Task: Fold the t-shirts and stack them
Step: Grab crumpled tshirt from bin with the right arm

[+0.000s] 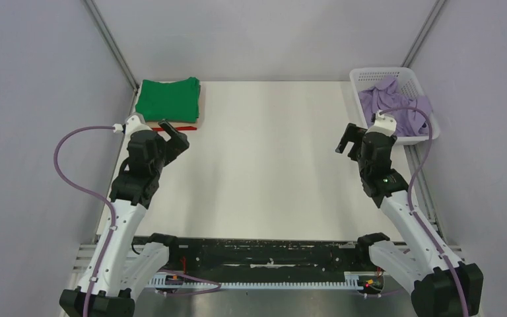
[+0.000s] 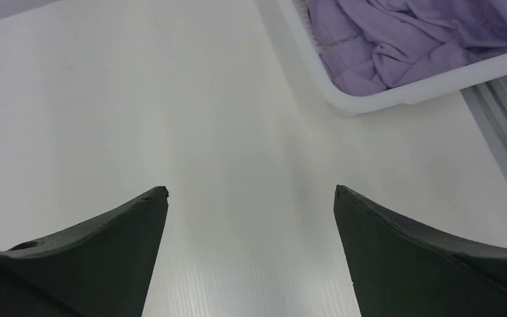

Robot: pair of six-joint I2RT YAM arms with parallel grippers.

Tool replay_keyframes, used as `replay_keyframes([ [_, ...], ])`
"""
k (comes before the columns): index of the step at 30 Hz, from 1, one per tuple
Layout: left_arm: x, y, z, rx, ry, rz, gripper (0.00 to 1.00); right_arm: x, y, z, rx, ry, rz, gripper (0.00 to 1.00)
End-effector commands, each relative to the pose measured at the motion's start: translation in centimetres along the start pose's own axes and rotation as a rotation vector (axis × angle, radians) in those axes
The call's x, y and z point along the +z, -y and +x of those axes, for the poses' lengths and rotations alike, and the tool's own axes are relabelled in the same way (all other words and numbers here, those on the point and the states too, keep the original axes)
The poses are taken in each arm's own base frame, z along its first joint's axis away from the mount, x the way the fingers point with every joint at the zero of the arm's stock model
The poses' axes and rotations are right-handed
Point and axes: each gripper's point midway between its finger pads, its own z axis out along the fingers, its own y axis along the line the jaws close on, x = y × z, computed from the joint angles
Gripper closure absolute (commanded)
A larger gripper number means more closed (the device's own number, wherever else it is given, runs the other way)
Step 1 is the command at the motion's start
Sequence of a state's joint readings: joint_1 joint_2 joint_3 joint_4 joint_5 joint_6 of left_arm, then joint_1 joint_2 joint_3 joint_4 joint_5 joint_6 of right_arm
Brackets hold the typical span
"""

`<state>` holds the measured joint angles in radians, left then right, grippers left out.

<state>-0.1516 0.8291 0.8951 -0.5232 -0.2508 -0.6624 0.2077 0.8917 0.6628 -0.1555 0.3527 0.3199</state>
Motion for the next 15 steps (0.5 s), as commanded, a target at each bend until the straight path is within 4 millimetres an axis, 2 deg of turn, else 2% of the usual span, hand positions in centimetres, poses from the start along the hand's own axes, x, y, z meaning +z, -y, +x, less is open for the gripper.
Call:
replay_keyframes([
  [1, -0.5, 0.5, -0.4, -0.037, 0.025, 0.039, 0.00, 1.0, 0.8, -2.5, -0.061, 0.043, 0.088, 0.02],
  [5, -0.3, 0.2, -0.3, -0.032, 0.031, 0.027, 0.00, 3.2, 2.7, -4.6, -0.083, 0.064, 0.286, 0.02],
  [9, 0.0, 0.0, -0.1, -0.022, 0.021, 0.017, 0.00, 6.7, 4.1, -6.6, -0.069, 0.065, 0.427, 0.02],
  [12, 0.3, -0.3, 0.0, -0.012, 0.021, -0.002, 0.00, 9.2, 6.9, -7.6, -0.037, 0.060, 0.547, 0.02],
  [15, 0.4, -0.4, 0.0, -0.008, 0.022, -0.008, 0.00, 11.0, 9.9, -8.3, -0.128, 0.007, 0.626, 0.02],
])
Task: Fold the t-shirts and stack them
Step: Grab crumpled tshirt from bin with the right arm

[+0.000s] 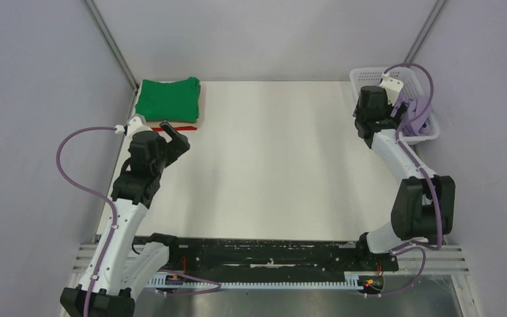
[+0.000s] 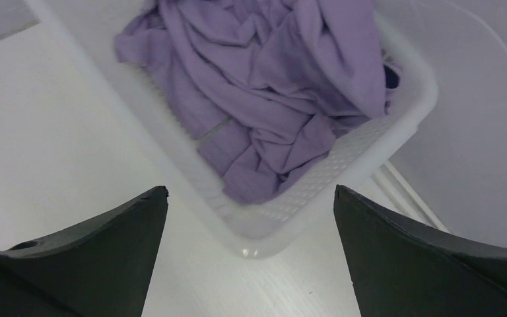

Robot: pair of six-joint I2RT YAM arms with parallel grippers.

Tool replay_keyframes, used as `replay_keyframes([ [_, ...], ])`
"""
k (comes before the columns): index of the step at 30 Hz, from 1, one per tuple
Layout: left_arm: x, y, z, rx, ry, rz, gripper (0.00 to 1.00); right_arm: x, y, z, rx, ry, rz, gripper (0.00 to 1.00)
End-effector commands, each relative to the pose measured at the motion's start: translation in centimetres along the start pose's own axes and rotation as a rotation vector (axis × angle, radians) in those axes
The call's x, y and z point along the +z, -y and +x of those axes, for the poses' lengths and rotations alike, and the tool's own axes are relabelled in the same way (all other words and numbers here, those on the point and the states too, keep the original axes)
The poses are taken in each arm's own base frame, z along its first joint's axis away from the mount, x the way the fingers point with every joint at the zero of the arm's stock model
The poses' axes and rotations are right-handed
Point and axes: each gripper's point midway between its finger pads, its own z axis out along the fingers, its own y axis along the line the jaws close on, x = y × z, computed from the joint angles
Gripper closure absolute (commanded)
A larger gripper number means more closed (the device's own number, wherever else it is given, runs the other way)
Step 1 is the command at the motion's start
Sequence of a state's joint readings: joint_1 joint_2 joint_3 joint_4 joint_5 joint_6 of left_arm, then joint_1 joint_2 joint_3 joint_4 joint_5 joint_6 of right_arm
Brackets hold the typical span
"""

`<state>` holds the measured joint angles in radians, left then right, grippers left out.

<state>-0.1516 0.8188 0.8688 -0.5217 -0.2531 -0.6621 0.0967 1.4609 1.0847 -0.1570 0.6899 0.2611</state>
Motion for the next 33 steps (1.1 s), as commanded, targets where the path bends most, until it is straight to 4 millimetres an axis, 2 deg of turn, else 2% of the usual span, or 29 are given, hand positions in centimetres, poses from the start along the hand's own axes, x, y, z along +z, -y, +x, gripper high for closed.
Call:
replay_keyframes([
  [1, 0.3, 0.1, -0.7, -0.012, 0.033, 0.000, 0.00, 3.8, 4.5, -3.3, -0.078, 0.025, 0.187, 0.02],
  [3, 0.4, 0.1, -0.8, -0.013, 0.037, -0.001, 0.00, 5.6, 5.4, -3.6, -0.196, 0.010, 0.179, 0.02],
  [6, 0.6, 0.0, -0.8, -0.011, 0.041, -0.007, 0.00, 8.2, 5.8, -3.5, -0.322, -0.025, 0.101, 0.02],
  [10, 0.9, -0.3, -1.0, -0.006, 0.051, -0.028, 0.00, 10.5, 7.4, -2.8, -0.421, -0.054, 0.098, 0.02],
  [13, 1.3, -0.3, -1.0, -0.004, 0.053, -0.035, 0.00, 12.1, 8.4, -2.1, -0.413, -0.067, 0.079, 0.01],
  [18, 1.9, -0.1, -1.0, -0.002, 0.048, -0.038, 0.00, 14.4, 9.0, -0.6, -0.348, -0.076, -0.032, 0.02],
  [19, 2.0, -0.1, -1.0, -0.001, 0.047, -0.038, 0.00, 14.9, 9.1, -1.0, -0.345, -0.054, -0.033, 0.02],
  [24, 2.4, -0.2, -0.8, -0.001, 0.043, -0.044, 0.00, 16.8, 9.5, -0.1, -0.396, -0.051, -0.027, 0.01],
  [32, 2.7, -0.1, -0.6, -0.010, 0.039, -0.045, 0.00, 18.9, 9.5, 0.7, -0.394, -0.055, -0.012, 0.01],
  [33, 2.7, -0.2, -0.5, -0.010, 0.038, -0.045, 0.00, 19.1, 9.6, 0.9, -0.395, -0.059, -0.002, 0.04],
])
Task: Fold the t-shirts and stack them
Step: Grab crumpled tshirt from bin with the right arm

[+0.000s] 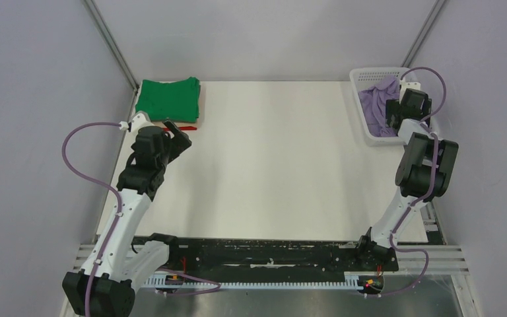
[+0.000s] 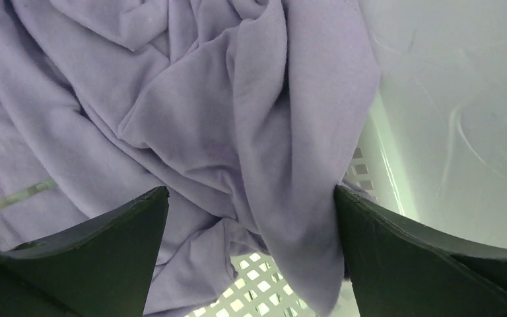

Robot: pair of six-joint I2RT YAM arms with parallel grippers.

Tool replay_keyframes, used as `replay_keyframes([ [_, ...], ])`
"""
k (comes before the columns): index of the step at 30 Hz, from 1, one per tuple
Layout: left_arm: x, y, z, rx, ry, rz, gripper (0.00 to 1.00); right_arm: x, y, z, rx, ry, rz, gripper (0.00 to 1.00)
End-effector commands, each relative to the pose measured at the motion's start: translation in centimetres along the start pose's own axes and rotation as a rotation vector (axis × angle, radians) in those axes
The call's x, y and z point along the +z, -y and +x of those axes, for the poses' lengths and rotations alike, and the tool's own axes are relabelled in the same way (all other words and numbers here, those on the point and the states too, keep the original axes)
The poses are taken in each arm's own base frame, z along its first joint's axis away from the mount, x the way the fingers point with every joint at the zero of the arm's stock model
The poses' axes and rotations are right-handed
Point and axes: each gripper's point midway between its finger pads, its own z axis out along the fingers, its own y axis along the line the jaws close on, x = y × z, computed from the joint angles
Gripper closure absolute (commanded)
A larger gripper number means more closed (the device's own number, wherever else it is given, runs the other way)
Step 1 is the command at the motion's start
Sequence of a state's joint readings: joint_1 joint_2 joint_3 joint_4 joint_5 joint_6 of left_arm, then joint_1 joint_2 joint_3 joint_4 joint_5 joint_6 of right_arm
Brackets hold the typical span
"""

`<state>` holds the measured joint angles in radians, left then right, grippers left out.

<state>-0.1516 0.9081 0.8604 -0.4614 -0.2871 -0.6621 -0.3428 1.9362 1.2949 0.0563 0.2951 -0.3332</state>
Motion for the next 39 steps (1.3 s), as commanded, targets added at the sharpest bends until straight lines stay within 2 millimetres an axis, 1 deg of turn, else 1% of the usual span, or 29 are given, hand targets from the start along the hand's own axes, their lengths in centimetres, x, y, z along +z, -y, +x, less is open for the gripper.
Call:
replay_keyframes([
  [1, 0.4, 0.2, -1.0, -0.020, 0.044, 0.003, 0.00, 1.0, 1.6, -3.1, 0.023, 0.083, 0.055, 0.05],
  [4, 0.4, 0.2, -1.0, -0.019, 0.043, 0.003, 0.00, 1.6, 2.2, -2.3, 0.044, 0.055, 0.110, 0.09],
  [6, 0.3, 0.2, -1.0, -0.018, 0.044, 0.004, 0.00, 2.0, 2.5, -1.8, 0.056, 0.042, 0.133, 0.15],
  [8, 0.3, 0.2, -1.0, -0.018, 0.044, 0.005, 0.00, 2.3, 2.5, -1.4, 0.060, 0.031, 0.140, 0.30],
  [9, 0.3, 0.2, -1.0, -0.019, 0.044, 0.004, 0.00, 2.3, 2.5, -1.4, 0.060, 0.031, 0.140, 0.45],
  [11, 0.3, 0.2, -1.0, -0.019, 0.044, 0.005, 0.00, 2.0, 2.8, -1.7, 0.069, 0.037, 0.151, 0.68],
  [12, 0.2, 0.2, -1.0, -0.018, 0.044, 0.004, 0.00, 1.7, 3.1, -2.2, 0.079, 0.050, 0.160, 0.78],
  [13, 0.2, 0.2, -1.0, -0.018, 0.043, 0.005, 0.00, 1.4, 3.4, -2.6, 0.084, 0.060, 0.164, 0.85],
  [14, 0.2, 0.2, -0.9, -0.018, 0.043, 0.005, 0.00, 0.8, 3.8, -3.2, 0.089, 0.075, 0.167, 0.90],
  [16, 0.3, 0.4, -0.7, -0.016, 0.036, 0.021, 0.00, -0.3, 4.4, -4.5, 0.120, 0.107, 0.167, 1.00],
  [20, 0.4, 1.1, 0.0, -0.004, 0.011, 0.071, 0.00, -3.5, 5.3, -7.9, 0.193, 0.197, 0.128, 1.00],
  [22, 0.3, 1.3, 0.2, 0.009, 0.005, 0.087, 0.00, -5.5, 5.0, -10.2, 0.223, 0.264, 0.055, 1.00],
  [25, 0.0, 1.3, 0.3, 0.023, 0.014, 0.110, 0.00, -9.5, 4.8, -13.7, 0.317, 0.372, -0.037, 1.00],
  [27, -0.2, 1.3, 0.5, 0.017, 0.023, 0.127, 0.00, -12.5, 4.4, -16.2, 0.360, 0.454, -0.119, 1.00],
  [32, -0.7, 1.0, 0.8, 0.016, 0.038, 0.143, 0.00, -19.7, 3.4, -21.9, 0.405, 0.631, -0.286, 1.00],
  [33, -0.8, 1.0, 0.8, 0.015, 0.039, 0.149, 0.00, -21.2, 2.9, -23.0, 0.409, 0.661, -0.331, 1.00],
  [34, -0.9, 1.0, 0.8, 0.014, 0.041, 0.155, 0.00, -23.0, 2.5, -24.4, 0.410, 0.700, -0.377, 1.00],
  [36, -1.2, 1.2, 0.8, 0.008, 0.042, 0.169, 0.00, -26.8, 0.8, -26.9, 0.392, 0.772, -0.469, 1.00],
  [37, -1.2, 1.3, 0.8, 0.006, 0.040, 0.174, 0.00, -29.1, -0.3, -28.3, 0.376, 0.809, -0.514, 1.00],
  [38, -1.3, 1.4, 0.8, 0.001, 0.041, 0.180, 0.00, -31.2, -1.8, -29.2, 0.347, 0.833, -0.567, 1.00],
  [39, -1.4, 1.5, 0.8, -0.003, 0.040, 0.186, 0.00, -33.5, -2.9, -30.3, 0.325, 0.864, -0.609, 1.00],
])
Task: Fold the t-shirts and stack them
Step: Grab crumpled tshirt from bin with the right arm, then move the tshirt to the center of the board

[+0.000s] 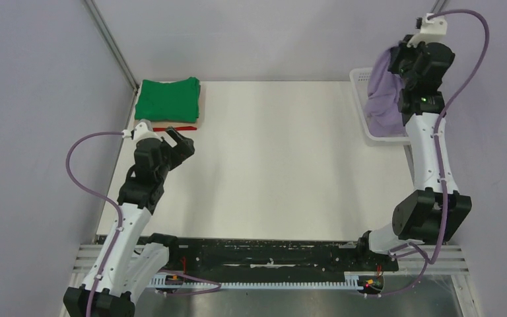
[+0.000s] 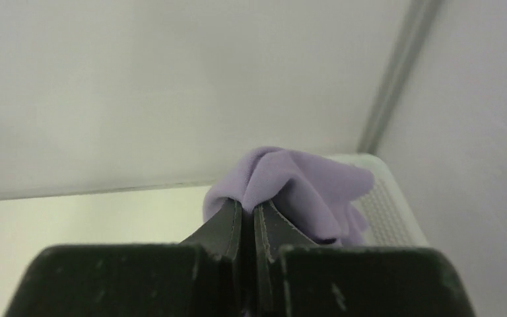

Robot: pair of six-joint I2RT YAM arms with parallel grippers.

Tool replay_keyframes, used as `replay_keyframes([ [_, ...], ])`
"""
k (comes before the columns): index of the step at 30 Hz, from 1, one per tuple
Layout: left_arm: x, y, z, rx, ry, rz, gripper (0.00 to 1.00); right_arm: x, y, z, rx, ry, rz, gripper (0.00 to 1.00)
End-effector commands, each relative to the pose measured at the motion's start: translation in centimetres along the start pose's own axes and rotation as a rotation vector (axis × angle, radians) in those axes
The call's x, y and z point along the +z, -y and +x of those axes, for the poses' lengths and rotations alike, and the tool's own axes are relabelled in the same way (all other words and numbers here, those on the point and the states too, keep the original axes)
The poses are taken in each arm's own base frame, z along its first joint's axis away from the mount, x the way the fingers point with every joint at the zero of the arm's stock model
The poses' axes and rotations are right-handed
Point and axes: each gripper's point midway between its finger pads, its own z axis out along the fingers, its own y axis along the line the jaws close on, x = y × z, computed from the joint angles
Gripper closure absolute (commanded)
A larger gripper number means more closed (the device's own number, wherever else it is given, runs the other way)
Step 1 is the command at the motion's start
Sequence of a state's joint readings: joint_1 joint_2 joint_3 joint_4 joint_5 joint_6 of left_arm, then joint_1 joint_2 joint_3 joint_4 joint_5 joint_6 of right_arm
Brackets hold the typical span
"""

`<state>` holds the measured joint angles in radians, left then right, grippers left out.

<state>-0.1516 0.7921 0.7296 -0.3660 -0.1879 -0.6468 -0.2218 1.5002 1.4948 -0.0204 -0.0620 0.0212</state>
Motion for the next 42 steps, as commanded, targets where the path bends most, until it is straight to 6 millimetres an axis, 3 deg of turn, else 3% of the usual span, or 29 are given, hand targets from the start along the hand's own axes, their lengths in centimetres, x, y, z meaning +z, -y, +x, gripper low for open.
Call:
replay_keyframes([
  [1, -0.3, 1.2, -1.0, 0.000, 0.036, 0.065, 0.00, -4.5, -11.7, -10.5, 0.010, 0.197, -0.336, 1.00],
  [5, -0.4, 1.7, -0.5, -0.017, 0.015, 0.093, 0.00, -9.4, -21.2, -14.9, 0.045, 0.276, -0.647, 1.00],
  [9, -0.4, 1.8, -0.3, -0.035, -0.001, 0.095, 0.00, -14.9, -28.5, -16.6, 0.038, 0.335, -0.901, 1.00],
  [11, -0.5, 1.6, -0.1, -0.043, -0.008, 0.086, 0.00, -16.4, -30.7, -16.1, 0.011, 0.338, -0.972, 1.00],
  [14, -0.7, 1.1, 0.0, -0.059, -0.007, 0.058, 0.00, -16.2, -31.8, -13.5, -0.001, 0.278, -0.974, 1.00],
  [17, -1.0, 0.4, 0.0, -0.076, 0.001, 0.023, 0.00, -14.3, -31.0, -8.3, -0.005, 0.162, -0.882, 1.00],
  [19, -1.3, -0.5, -0.1, -0.098, 0.013, -0.019, 0.00, -12.6, -29.8, -2.1, -0.019, 0.040, -0.781, 0.95],
  [22, -1.7, -1.4, 0.1, -0.148, 0.031, -0.058, 0.00, -10.5, -26.4, 7.6, -0.079, -0.126, -0.574, 0.82],
  [24, -1.8, -1.8, 0.5, -0.172, 0.031, -0.063, 0.00, -9.8, -24.0, 13.6, -0.122, -0.248, -0.444, 0.54],
  [26, -1.7, -2.3, 1.4, -0.183, 0.014, -0.074, 0.00, -9.4, -21.5, 18.1, -0.119, -0.349, -0.290, 0.03],
  [29, -1.4, -2.8, 2.8, -0.186, -0.028, -0.092, 0.00, -9.6, -19.2, 20.9, -0.167, -0.434, -0.173, 0.02],
  [34, -0.5, -3.1, 5.6, -0.178, -0.139, -0.098, 0.00, -11.4, -18.1, 23.0, -0.139, -0.477, -0.155, 0.02],
  [42, 0.1, -2.6, 13.8, -0.159, -0.429, 0.002, 0.00, -16.2, -15.4, 25.8, -0.057, -0.493, -0.131, 0.02],
])
